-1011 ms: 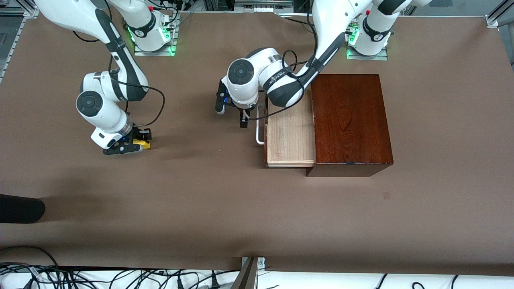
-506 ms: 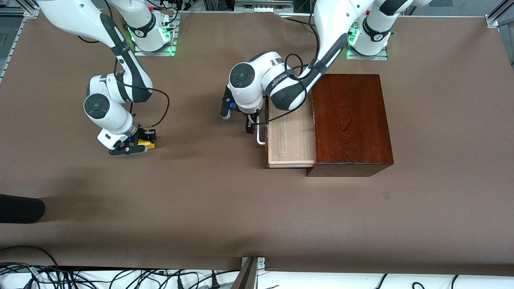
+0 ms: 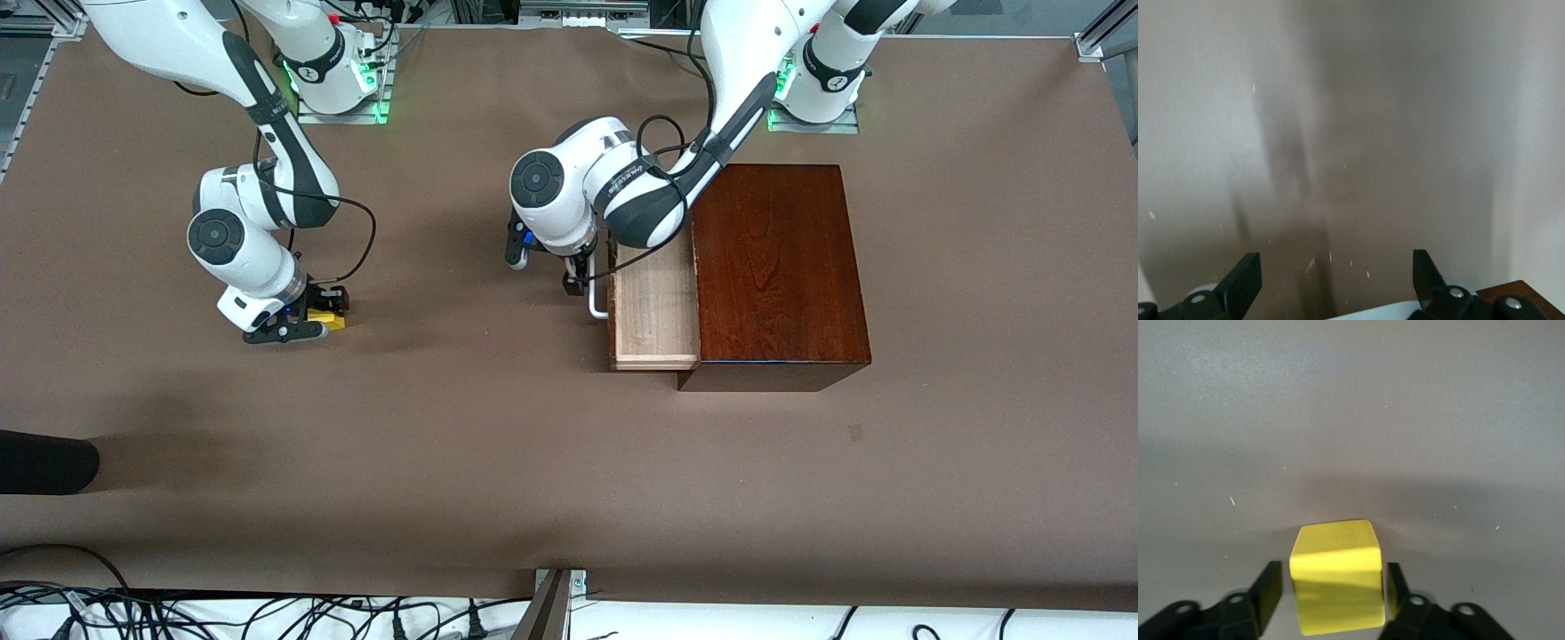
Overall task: Open drawer, take yellow block, close drawer
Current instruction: 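Push the drawer shut with the left gripper while the right gripper releases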
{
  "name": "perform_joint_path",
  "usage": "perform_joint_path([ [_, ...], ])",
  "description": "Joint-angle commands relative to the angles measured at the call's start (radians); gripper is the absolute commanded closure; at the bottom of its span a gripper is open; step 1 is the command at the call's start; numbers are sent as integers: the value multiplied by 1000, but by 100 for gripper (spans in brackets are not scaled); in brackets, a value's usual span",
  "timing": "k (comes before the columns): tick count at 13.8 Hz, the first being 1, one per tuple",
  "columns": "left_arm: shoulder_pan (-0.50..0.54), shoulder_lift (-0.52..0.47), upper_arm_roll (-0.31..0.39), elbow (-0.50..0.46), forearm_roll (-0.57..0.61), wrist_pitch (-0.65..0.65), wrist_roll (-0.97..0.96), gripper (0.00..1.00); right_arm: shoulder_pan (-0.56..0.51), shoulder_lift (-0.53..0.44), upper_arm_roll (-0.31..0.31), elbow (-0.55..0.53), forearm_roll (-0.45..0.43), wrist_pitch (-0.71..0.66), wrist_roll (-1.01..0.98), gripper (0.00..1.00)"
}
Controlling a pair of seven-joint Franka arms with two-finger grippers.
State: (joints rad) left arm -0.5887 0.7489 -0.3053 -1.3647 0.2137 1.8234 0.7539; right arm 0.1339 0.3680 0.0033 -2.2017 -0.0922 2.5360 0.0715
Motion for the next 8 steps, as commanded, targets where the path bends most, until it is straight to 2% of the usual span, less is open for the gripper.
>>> perform_joint_path([
  [1,50,-37,12,-37,50,-64,27,0,-11,-41,11,-6,0,1,-10,0],
  [4,79,-42,15,-36,52,-131,28,0,-11,-116,12,10,-1,-29,-12,0],
  [8,131,-52,17,-36,52,-162,27,0,-10,-220,20,163,0,-282,-9,0],
])
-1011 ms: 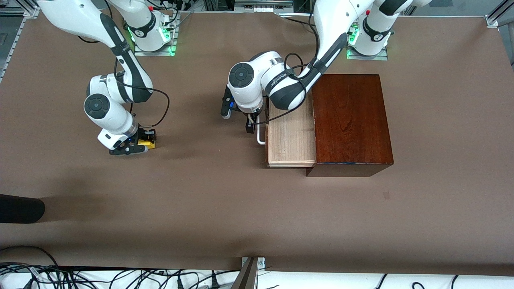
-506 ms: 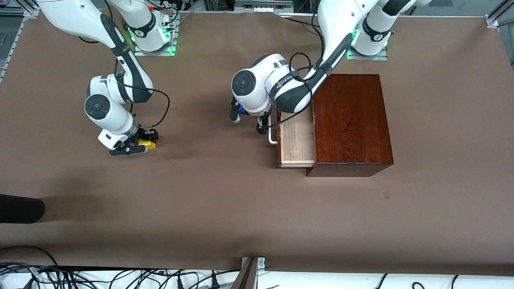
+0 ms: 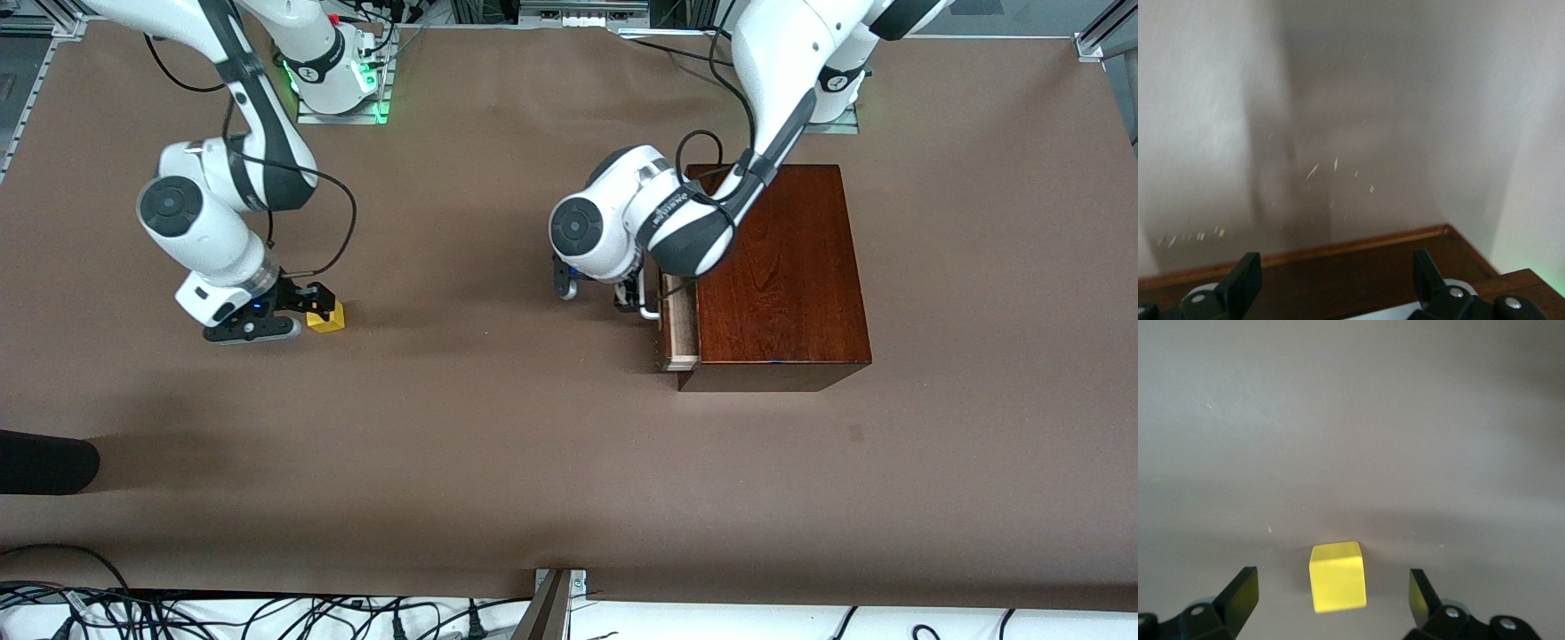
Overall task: Open drawer, take yellow block, close drawer
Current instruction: 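Push the drawer shut with the left gripper while the right gripper releases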
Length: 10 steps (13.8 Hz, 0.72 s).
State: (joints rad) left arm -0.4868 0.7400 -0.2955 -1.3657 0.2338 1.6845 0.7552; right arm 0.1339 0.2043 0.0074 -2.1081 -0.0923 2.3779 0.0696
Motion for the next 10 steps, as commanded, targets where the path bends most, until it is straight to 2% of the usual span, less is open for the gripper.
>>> perform_joint_path([
  [1,48,-45,6,-35,32,-26,26,0,-10,-78,16,124,2,-202,-8,0],
  [5,71,-45,4,-33,30,-25,23,0,-8,-115,-7,359,104,-524,-62,0],
  [8,68,-51,-5,-15,16,10,-9,0,0,-114,-82,480,176,-650,-138,0],
  [10,60,-79,-11,3,13,62,-120,0,-2,-120,-113,508,198,-713,-143,0],
])
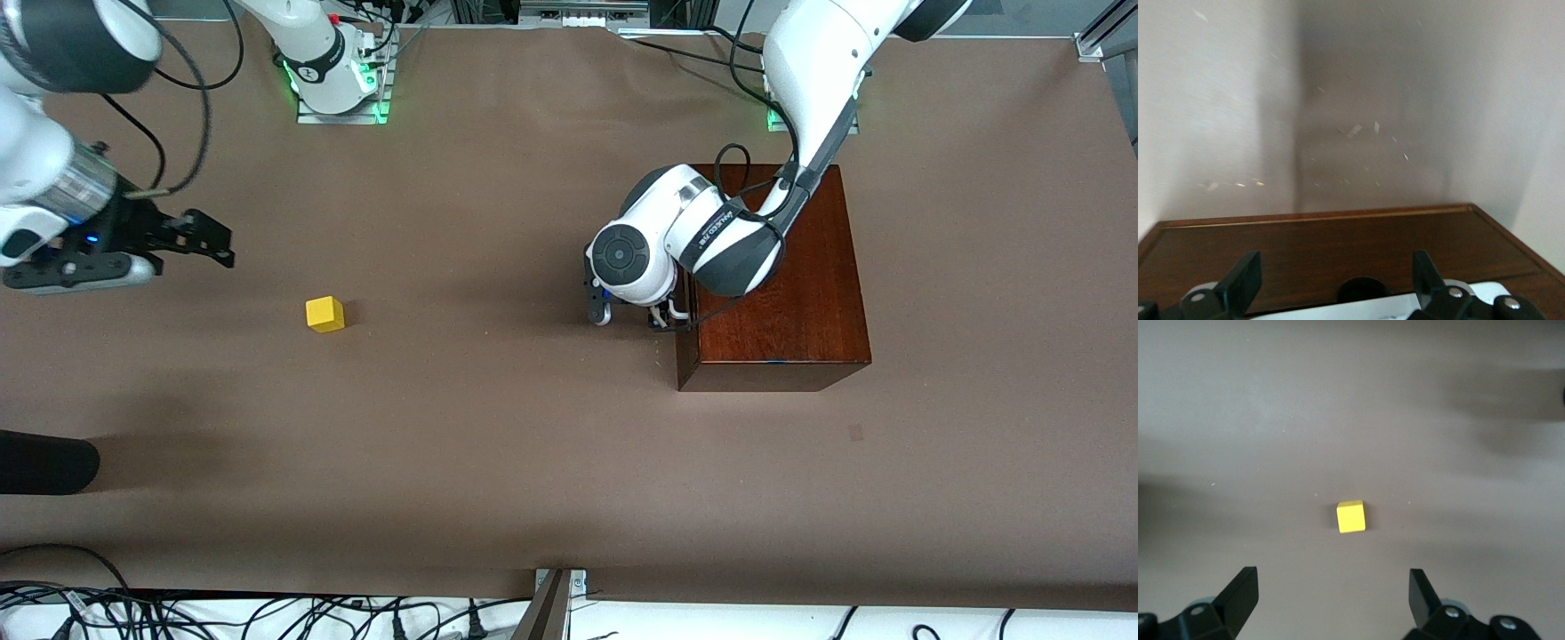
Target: Open drawer, take yellow block, close drawer
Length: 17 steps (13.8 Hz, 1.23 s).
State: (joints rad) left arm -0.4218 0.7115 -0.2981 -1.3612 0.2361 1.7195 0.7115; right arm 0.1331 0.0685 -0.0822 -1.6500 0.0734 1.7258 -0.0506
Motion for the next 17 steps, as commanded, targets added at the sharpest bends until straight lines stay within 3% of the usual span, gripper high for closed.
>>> perform_joint_path([
  [1,-5,-66,-9,26,11,34,-119,0,-1,8,-25,52,31,-64,-25,0],
  [5,17,-145,2,137,9,25,-130,0,-4,13,-28,91,14,-110,-29,0],
  [9,133,-230,36,139,26,-105,-103,0,-3,17,-27,96,-16,-112,-26,0],
  [11,187,-263,37,140,23,-109,0,0,0,24,-25,96,-70,-109,-25,0],
  [14,319,-279,22,142,-1,-112,187,0,0,34,-24,96,-61,-106,-23,0],
  [17,357,-279,48,142,2,-115,97,0,0,40,-24,98,-69,-106,-26,0],
])
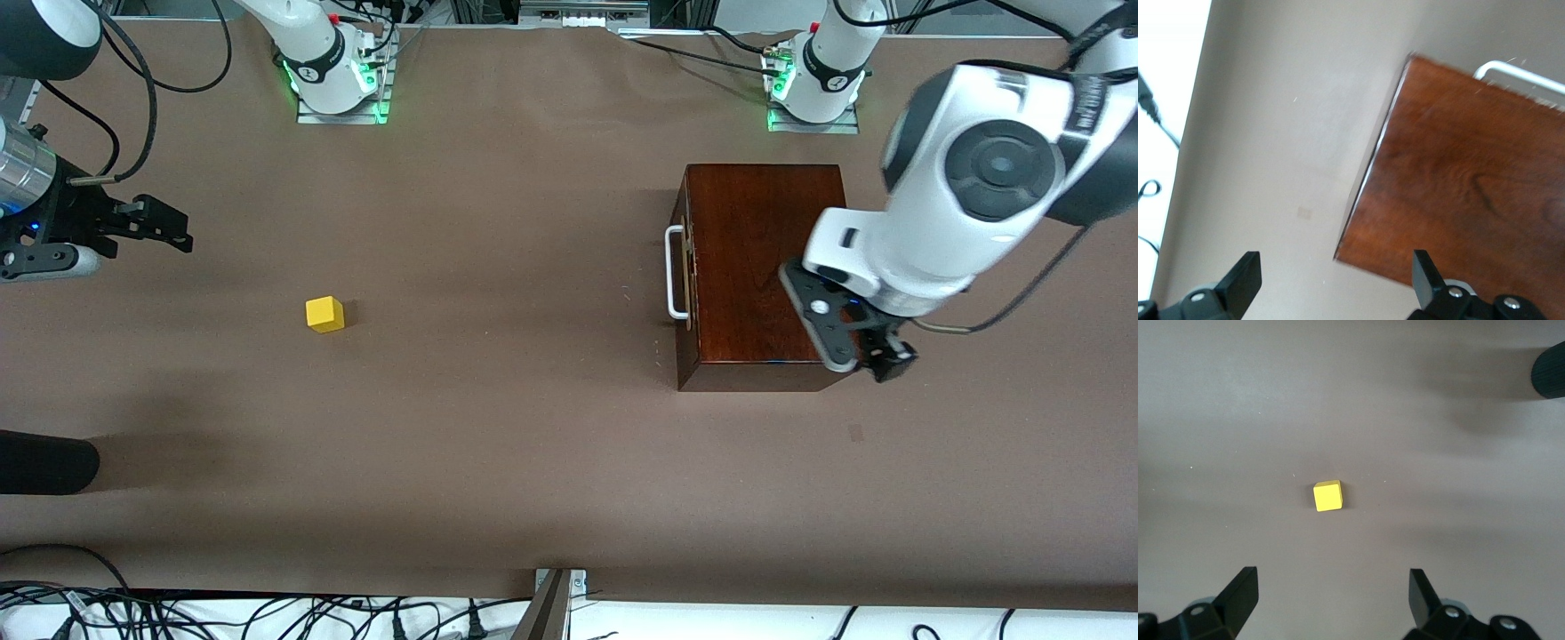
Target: Open drawer, take yellow block, close drawer
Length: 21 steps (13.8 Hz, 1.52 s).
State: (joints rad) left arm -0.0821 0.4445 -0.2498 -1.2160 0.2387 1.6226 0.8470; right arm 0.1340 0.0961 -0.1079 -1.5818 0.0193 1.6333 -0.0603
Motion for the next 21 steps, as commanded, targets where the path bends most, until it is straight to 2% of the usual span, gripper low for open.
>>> perform_joint_path([
  [1,24,-16,1,-3,-1,-20,-95,0,-1,13,2,34,-19,-15,-15,0],
  [4,99,-76,13,-7,-94,-49,-285,0,-2,14,1,42,-21,-13,-15,0],
  [7,107,-140,75,-52,-121,-49,-491,0,-1,22,1,46,-21,-12,-15,0],
  [11,107,-366,197,-320,-215,-35,-837,0,1,25,1,48,-21,-15,-6,0],
  [12,108,-412,210,-373,-216,-23,-899,0,1,24,2,49,-13,-13,2,0],
  [15,107,-546,211,-531,-214,25,-921,0,1,24,2,51,-6,-16,0,0],
  [21,107,-489,210,-476,-213,19,-910,0,12,24,13,51,-15,-15,-12,0],
])
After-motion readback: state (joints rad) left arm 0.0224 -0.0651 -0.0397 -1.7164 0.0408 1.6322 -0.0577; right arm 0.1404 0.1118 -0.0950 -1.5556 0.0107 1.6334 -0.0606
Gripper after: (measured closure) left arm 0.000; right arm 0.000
